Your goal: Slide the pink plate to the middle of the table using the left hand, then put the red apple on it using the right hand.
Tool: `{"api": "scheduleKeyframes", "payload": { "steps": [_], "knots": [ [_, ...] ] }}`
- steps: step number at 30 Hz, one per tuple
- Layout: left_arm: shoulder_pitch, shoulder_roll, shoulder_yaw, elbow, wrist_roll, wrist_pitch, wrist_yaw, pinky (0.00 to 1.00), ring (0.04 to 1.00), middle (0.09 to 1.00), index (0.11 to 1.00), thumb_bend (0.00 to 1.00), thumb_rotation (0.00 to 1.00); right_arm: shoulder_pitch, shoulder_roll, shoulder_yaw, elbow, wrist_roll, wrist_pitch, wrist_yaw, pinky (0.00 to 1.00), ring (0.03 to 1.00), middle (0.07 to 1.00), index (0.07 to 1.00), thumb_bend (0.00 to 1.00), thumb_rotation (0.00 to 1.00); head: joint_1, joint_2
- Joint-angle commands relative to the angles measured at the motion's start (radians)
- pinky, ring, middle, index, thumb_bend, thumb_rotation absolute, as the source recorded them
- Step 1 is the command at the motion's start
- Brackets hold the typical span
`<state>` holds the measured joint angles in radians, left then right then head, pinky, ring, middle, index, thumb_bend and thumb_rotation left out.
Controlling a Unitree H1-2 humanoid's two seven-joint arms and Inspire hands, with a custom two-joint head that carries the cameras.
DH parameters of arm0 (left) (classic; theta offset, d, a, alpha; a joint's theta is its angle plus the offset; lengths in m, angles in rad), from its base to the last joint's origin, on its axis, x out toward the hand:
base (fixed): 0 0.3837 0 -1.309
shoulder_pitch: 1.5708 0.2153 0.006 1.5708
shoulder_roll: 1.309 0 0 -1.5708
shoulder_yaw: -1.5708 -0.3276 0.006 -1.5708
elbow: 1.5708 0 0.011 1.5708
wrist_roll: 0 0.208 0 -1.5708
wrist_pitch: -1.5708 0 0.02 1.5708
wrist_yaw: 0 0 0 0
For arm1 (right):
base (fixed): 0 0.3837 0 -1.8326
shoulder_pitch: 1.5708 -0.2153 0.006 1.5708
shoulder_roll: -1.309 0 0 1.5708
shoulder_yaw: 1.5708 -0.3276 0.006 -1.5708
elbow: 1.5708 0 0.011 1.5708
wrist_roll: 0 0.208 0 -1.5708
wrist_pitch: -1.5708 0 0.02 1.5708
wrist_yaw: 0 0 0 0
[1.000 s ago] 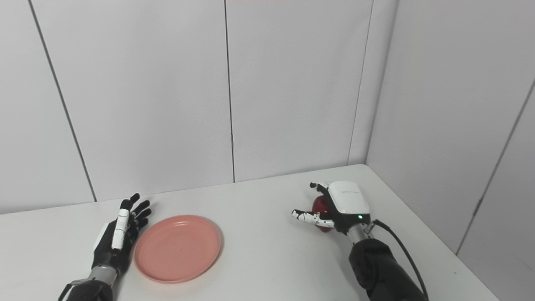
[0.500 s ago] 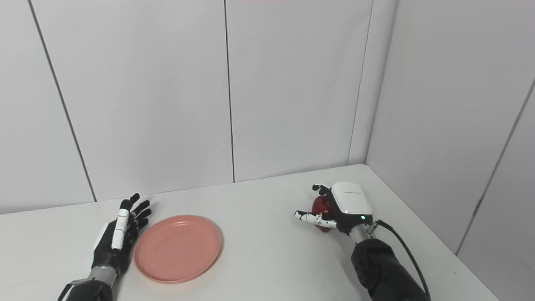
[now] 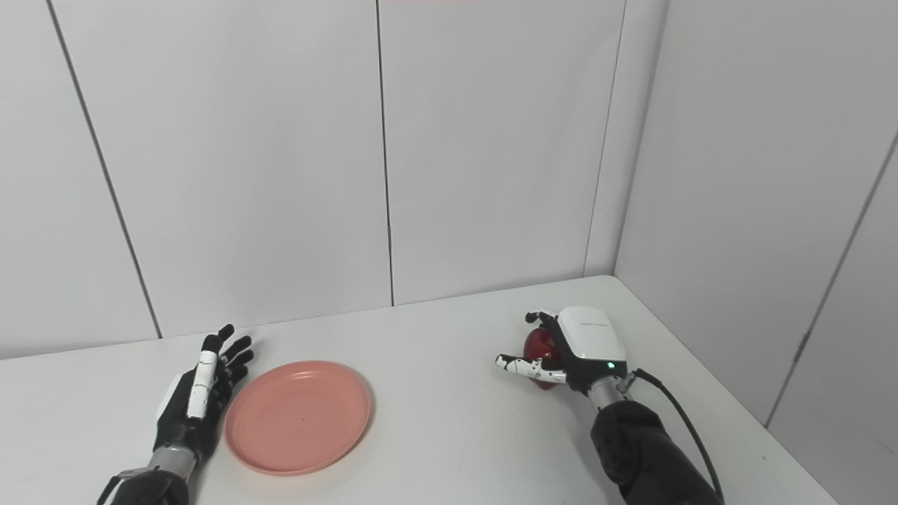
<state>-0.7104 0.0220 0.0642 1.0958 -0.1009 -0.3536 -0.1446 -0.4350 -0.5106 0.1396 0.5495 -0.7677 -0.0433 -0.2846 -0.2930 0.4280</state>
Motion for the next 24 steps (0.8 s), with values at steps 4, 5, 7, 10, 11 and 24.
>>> {"api": "scheduleKeyframes", "payload": {
  "steps": [4,5,7,10,11,24],
  "knots": [
    [0.067,0.052,0.004,0.058,0.013,0.085,0.035,0.93,0.908,0.907,0.944,0.83,0.94,-0.035,-0.024,-0.007,-0.014,0.009,0.037,-0.010,0.47,0.578,0.655,0.705,0.88,0.89,0.000,0.001],
    [0.067,0.053,0.003,0.060,0.015,0.084,0.037,0.93,0.907,0.907,0.944,0.83,0.94,-0.034,-0.024,-0.006,-0.011,0.009,0.036,-0.010,0.47,0.580,0.657,0.706,0.88,0.89,0.000,0.001],
    [0.067,0.054,0.000,0.062,0.020,0.083,0.043,0.91,0.893,0.900,0.939,0.83,0.94,-0.031,-0.023,-0.001,-0.005,0.009,0.031,-0.012,0.47,0.576,0.650,0.705,0.88,0.88,0.000,0.001],
    [0.068,0.054,-0.001,0.059,0.021,0.085,0.047,0.91,0.891,0.899,0.935,0.83,0.94,-0.026,-0.024,0.007,-0.006,0.005,0.038,-0.006,0.47,0.580,0.654,0.710,0.88,0.89,0.001,0.008],
    [0.069,0.053,0.000,0.056,0.020,0.089,0.046,0.91,0.891,0.898,0.934,0.82,0.94,-0.024,-0.023,0.010,-0.004,0.006,0.038,-0.007,0.47,0.581,0.656,0.711,0.88,0.89,0.001,0.010],
    [0.072,0.055,-0.005,0.044,0.025,0.097,0.045,0.90,0.894,0.901,0.937,0.83,0.94,-0.014,-0.019,0.027,0.007,0.005,0.047,-0.029,0.44,0.548,0.635,0.671,0.78,0.85,0.000,0.011]
  ]
}}
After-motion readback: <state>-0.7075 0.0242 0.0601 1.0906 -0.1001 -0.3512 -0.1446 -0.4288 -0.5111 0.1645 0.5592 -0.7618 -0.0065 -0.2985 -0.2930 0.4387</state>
